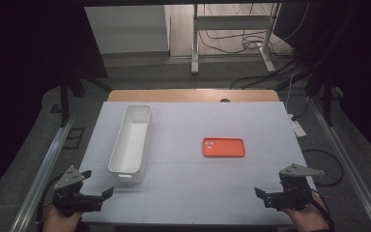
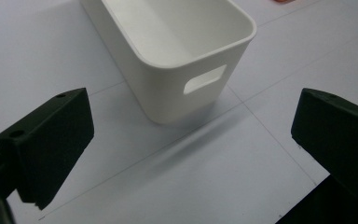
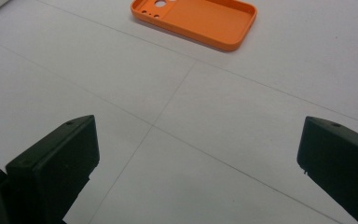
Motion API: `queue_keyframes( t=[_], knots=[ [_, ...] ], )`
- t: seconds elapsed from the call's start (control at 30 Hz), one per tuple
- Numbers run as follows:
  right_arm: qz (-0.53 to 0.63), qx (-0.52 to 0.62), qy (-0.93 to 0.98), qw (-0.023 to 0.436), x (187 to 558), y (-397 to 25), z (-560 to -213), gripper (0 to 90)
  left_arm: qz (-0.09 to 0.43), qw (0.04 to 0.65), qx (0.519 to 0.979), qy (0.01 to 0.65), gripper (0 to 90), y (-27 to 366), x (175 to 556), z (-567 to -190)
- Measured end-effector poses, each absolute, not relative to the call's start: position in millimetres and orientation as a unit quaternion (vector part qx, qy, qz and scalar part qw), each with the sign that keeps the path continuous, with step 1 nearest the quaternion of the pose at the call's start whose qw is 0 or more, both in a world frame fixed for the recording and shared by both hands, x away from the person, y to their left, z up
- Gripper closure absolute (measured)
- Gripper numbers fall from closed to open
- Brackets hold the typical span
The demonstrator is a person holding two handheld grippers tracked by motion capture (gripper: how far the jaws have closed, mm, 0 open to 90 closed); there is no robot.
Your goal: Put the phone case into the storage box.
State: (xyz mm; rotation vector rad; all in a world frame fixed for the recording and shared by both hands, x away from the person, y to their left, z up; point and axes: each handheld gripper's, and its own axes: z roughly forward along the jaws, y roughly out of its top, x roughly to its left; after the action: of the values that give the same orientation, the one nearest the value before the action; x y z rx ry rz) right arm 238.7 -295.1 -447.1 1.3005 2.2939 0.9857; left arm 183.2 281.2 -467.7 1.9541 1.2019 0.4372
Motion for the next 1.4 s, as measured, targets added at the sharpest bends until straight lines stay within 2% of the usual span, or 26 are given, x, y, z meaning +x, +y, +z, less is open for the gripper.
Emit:
queue_keyframes(
  t=[1.4],
  knots=[
    [0.334, 0.455, 0.810, 0.156, 294, -275, -446, 0.0, 0.174, 0.389, 0.773, 0.470, 0.0, 280, 183, -468]
  ],
)
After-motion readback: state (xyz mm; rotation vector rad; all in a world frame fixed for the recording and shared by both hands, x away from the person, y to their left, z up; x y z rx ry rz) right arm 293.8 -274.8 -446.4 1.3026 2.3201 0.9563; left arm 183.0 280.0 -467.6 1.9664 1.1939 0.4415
